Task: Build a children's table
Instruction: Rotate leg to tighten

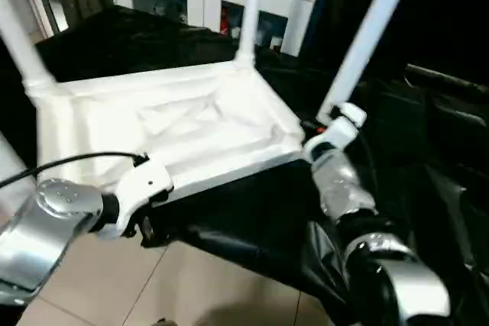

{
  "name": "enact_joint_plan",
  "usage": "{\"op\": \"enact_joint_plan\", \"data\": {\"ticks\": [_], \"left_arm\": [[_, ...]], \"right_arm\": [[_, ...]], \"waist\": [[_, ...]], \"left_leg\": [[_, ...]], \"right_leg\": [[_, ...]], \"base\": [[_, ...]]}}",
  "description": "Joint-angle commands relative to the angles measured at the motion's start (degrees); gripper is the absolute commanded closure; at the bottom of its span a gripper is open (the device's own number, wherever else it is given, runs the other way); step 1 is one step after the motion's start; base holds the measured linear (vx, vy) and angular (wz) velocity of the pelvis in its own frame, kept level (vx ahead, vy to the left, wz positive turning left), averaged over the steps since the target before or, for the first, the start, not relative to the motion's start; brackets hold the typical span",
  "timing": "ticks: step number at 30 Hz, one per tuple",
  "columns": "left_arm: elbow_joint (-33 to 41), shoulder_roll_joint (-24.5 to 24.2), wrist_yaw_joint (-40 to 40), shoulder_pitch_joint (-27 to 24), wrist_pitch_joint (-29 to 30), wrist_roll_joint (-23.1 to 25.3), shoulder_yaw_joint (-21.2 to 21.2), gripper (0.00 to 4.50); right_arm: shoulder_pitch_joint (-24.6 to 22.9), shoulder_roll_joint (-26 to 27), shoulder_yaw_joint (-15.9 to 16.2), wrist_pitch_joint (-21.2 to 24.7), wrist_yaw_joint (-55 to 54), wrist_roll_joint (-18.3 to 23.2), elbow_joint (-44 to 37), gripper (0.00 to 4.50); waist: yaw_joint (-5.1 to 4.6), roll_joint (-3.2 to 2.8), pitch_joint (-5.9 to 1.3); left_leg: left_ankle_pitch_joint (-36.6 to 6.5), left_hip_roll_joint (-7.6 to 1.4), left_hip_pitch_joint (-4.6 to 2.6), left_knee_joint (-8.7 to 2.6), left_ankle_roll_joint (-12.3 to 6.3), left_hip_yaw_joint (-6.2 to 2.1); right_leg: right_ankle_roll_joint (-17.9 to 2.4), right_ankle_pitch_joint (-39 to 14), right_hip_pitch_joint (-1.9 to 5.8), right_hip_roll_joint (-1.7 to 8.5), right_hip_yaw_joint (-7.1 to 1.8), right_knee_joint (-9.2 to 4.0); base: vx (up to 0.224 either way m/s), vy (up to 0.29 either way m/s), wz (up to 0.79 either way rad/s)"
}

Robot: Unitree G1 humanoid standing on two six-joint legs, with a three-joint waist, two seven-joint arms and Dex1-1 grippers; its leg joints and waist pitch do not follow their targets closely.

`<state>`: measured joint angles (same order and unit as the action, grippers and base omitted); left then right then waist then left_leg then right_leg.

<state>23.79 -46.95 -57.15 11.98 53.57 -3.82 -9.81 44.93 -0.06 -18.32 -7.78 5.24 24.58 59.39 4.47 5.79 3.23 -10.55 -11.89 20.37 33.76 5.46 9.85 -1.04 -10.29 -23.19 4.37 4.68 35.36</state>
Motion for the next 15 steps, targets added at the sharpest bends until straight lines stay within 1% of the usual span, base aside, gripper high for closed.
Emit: {"op": "enact_joint_plan", "data": {"ticks": [1,2,4,5,6,7,8,9,10,11,12,13,14,15], "left_arm": [[0.2,-1.1,0.7,0.8,-0.1,0.2,1.3,0.0],[0.3,-1.4,0.8,0.8,-0.1,-0.1,1.5,0.0],[0.2,-1.4,0.9,0.9,-0.3,-0.1,1.4,0.0],[0.0,-1.3,1.0,1.0,-0.4,0.0,1.2,0.0],[0.0,-1.3,1.0,1.0,-0.4,0.0,1.2,0.0],[-0.2,-1.2,1.2,1.1,-0.6,0.1,1.0,0.0],[-0.2,-1.2,1.2,1.1,-0.6,0.1,1.0,0.0],[-0.4,-0.8,1.4,1.4,-0.8,0.1,0.5,0.0],[-0.4,-0.8,1.4,1.4,-0.8,0.1,0.5,0.0],[-1.6,0.3,2.2,2.2,-2.4,0.3,-0.7,0.0],[-2.4,0.9,2.7,2.7,-3.5,0.6,-1.2,0.0],[-2.4,0.9,2.7,2.7,-3.5,0.6,-1.2,0.0],[-3.0,1.2,3.1,3.0,-4.2,0.8,-1.5,0.0],[-3.1,1.3,3.2,3.1,-4.4,0.8,-1.5,0.0]], "right_arm": [[0.8,-3.5,-3.4,-2.5,-2.3,0.6,0.9,4.47],[1.3,-4.9,-3.8,-3.7,-2.6,0.3,2.3,4.47],[1.5,-5.6,-3.8,-4.1,-2.5,0.2,2.6,4.47],[1.6,-6.0,-4.1,-4.3,-2.7,0.3,2.7,4.47],[1.6,-6.0,-4.1,-4.3,-2.7,0.3,2.7,4.47],[1.7,-6.5,-4.3,-4.6,-3.0,0.2,3.0,4.47],[1.7,-6.5,-4.3,-4.6,-3.0,0.2,3.0,4.47],[1.8,-7.5,-4.8,-5.0,-3.3,0.3,3.4,4.47],[1.8,-7.5,-4.8,-5.0,-3.3,0.3,3.4,4.47],[1.7,-10.6,-5.4,-6.6,-4.1,-0.4,4.6,4.47],[1.6,-12.0,-5.8,-7.2,-4.4,-0.5,4.9,4.47],[1.6,-12.0,-5.8,-7.2,-4.4,-0.5,4.9,4.47],[1.8,-12.7,-6.2,-7.7,-4.4,-0.6,5.5,4.47],[1.8,-12.9,-6.2,-7.8,-4.4,-0.6,5.6,4.47]], "waist": [[-0.36,-1.45,-3.33],[-0.03,-1.63,-3.41],[0.35,-1.61,-3.46],[0.37,-1.5,-3.49],[0.37,-1.39,-3.51],[0.34,-1.43,-3.52],[0.25,-1.35,-3.56],[0.19,-1.61,-3.53],[0.2,-1.49,-3.55],[0.26,-2.22,-3.56],[0.49,-2.0,-3.53],[0.61,-1.87,-3.57],[0.68,-1.74,-3.64],[0.7,-1.76,-3.68]], "left_leg": [[-13.8,-1.05,-0.65,-4.31,2.96,0.1],[-13.1,-1.07,-0.8,-4.25,2.97,0.18],[-12.9,-1.02,-1.04,-4.11,2.96,0.39],[-12.4,-0.99,-0.84,-4.1,2.91,0.39],[-11.8,-0.94,-0.5,-4.12,2.92,0.33],[-11.7,-0.93,-0.42,-4.11,2.96,0.3],[-11.4,-0.91,-0.22,-4.11,3.04,0.21],[-12.1,-0.87,-0.39,-4.04,3.15,0.26],[-12.3,-0.83,-0.42,-3.97,3.12,0.3],[-12.8,-0.8,-0.52,-3.97,3.28,0.26],[-13.8,-0.82,-1.01,-3.75,3.21,0.5],[-13.9,-0.76,-1.1,-3.69,3.0,0.6],[-13.1,-0.78,-0.7,-3.65,2.75,0.63],[-12.7,-0.77,-0.48,-3.64,2.64,0.6]], "right_leg": [[-7.6,-14.9,2.04,3.17,-3.01,-3.52],[-7.7,-13.9,1.96,3.11,-3.02,-3.39],[-8.1,-12.6,1.73,2.97,-3.01,-3.31],[-8.3,-11.7,1.88,2.86,-3.05,-3.11],[-8.2,-11.3,2.12,2.85,-3.08,-2.98],[-8.1,-11.4,2.16,2.87,-3.11,-2.94],[-7.9,-11.4,2.32,2.85,-3.12,-2.86],[-7.9,-11.8,2.09,2.78,-3.14,-2.99],[-8.0,-11.9,2.09,2.77,-3.17,-2.99],[-8.1,-12.1,2.03,2.77,-3.21,-3.02],[-8.4,-12.0,1.59,2.62,-3.23,-3.26],[-8.7,-11.9,1.55,2.57,-3.27,-3.25],[-9.0,-11.0,1.82,2.64,-3.42,-2.98],[-9.0,-10.8,1.94,2.65,-3.41,-2.91]], "base": [[0.0,0.0,0.0],[0.0,0.0,0.0],[0.0,0.0,0.0],[0.0,0.0,0.0],[0.0,0.0,0.0],[0.0,0.0,0.0],[0.0,0.0,0.0],[0.0,0.0,0.0],[0.0,0.0,0.0],[0.0,0.0,0.0],[0.0,0.0,0.0],[0.0,0.0,0.0],[0.0,0.0,0.0],[0.0,0.0,0.0]]}}
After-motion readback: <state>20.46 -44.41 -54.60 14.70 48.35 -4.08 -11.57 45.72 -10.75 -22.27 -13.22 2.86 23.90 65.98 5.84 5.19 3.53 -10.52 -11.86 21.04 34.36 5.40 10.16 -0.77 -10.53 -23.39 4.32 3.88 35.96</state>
